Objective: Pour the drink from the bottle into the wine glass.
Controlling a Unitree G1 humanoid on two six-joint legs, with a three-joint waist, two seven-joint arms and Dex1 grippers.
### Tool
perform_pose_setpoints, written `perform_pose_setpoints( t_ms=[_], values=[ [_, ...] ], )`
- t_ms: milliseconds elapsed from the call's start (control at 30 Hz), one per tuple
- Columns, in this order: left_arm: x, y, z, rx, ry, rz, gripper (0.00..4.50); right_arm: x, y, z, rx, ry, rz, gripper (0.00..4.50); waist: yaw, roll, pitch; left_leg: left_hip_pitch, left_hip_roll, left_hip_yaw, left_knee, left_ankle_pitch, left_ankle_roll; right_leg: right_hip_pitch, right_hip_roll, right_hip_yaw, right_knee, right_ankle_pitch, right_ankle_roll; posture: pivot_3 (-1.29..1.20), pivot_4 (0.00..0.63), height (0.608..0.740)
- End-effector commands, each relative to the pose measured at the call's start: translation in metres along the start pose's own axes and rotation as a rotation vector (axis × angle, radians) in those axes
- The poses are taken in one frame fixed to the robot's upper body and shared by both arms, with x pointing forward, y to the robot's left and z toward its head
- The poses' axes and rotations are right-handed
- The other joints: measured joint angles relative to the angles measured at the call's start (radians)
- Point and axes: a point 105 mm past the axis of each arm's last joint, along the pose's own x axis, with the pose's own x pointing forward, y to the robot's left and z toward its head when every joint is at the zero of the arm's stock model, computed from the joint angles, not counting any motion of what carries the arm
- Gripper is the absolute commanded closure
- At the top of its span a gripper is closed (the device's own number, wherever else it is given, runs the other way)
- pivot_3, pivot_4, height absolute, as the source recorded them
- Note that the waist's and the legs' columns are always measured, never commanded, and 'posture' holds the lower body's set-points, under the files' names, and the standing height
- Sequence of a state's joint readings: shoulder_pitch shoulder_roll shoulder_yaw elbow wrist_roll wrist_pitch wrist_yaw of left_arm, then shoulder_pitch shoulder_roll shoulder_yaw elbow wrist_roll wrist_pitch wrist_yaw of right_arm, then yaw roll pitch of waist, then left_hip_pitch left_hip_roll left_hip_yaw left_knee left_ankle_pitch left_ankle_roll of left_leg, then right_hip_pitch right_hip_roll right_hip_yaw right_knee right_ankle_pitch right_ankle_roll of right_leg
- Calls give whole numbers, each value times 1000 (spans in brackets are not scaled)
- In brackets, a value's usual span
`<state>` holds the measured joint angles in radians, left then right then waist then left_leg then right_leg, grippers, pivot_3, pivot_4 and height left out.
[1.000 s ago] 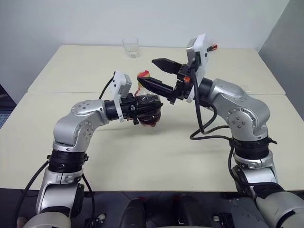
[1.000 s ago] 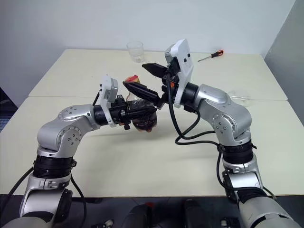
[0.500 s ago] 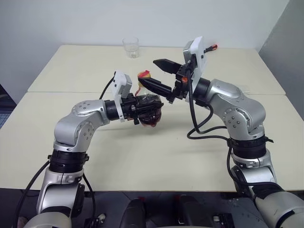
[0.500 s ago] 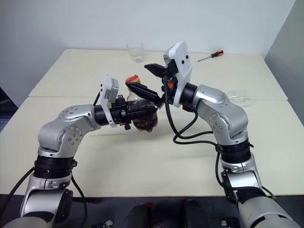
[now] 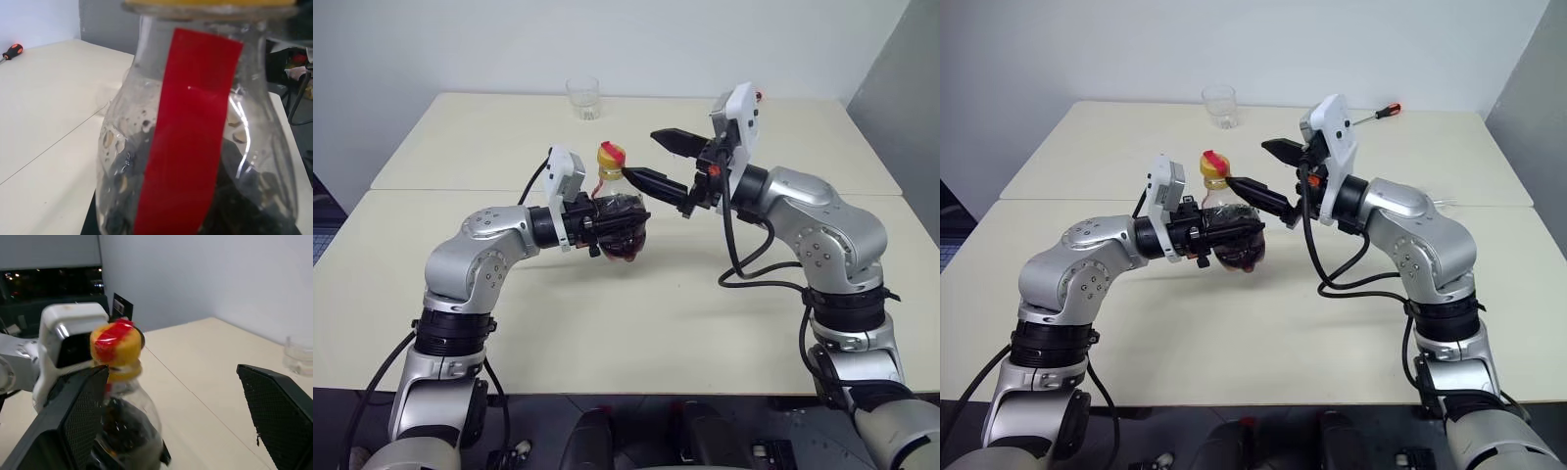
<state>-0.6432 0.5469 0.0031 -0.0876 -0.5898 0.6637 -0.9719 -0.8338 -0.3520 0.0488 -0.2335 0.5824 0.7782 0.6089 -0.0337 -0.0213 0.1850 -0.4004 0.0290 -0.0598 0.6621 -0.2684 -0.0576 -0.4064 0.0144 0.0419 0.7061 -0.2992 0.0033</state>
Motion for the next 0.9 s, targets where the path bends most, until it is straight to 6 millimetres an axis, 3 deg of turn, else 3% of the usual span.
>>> perform_pose_setpoints(
  t_ms=[33, 400, 900],
  values=[
    [3, -5, 21, 89, -46, -26, 3075, -7, 6, 16, -27, -52, 22, 37, 0, 0, 0, 0, 0, 0, 0, 0, 0, 0, 0, 0, 0, 0, 0, 0, 150, 740],
    [3, -3, 23, 96, -44, -34, 3075, -10, 24, 26, 86, -98, 135, 37, 0, 0, 0, 0, 0, 0, 0, 0, 0, 0, 0, 0, 0, 0, 0, 0, 150, 740],
    [3, -3, 22, 95, -38, -36, 3075, 17, 27, 35, 99, -155, 145, 37, 1, 0, 0, 0, 0, 0, 0, 0, 0, 0, 0, 0, 0, 0, 0, 0, 150, 740]
  ],
)
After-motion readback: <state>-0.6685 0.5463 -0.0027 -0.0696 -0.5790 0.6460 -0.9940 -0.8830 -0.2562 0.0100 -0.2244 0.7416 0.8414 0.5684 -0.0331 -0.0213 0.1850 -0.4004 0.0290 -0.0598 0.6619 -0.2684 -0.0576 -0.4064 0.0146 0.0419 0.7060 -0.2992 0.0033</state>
